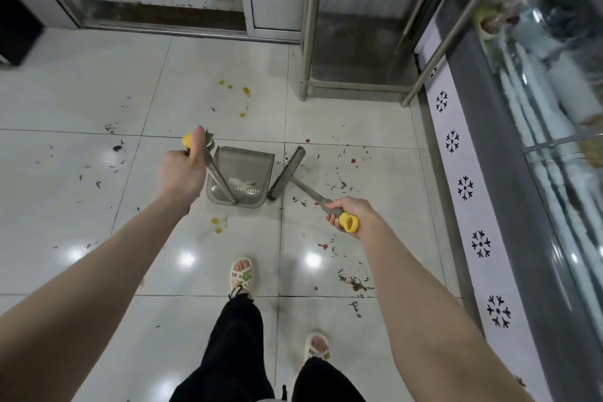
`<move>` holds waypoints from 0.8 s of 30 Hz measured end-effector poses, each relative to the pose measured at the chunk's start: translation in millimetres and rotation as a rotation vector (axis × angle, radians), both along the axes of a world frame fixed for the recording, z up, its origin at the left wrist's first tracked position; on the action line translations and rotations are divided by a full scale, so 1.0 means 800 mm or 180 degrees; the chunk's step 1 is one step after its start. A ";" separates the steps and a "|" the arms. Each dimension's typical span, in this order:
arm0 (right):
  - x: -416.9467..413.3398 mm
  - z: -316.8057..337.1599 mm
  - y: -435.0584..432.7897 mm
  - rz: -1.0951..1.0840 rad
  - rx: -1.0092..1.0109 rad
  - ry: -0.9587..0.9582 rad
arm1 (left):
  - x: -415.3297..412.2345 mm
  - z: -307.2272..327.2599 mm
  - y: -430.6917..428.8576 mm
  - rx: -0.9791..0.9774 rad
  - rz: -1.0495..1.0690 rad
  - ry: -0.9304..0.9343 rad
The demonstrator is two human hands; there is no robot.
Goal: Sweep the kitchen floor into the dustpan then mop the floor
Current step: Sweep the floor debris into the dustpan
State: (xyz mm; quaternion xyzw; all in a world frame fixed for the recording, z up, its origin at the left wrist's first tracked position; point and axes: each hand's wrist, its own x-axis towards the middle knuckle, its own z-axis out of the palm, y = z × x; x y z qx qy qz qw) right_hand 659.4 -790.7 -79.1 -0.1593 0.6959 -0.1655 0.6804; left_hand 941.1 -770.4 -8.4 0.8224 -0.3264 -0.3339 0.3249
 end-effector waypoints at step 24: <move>0.170 -0.063 -0.197 -0.0525 0.0590 0.0190 | 0.166 -0.042 -0.270 0.0119 -0.0638 -0.0076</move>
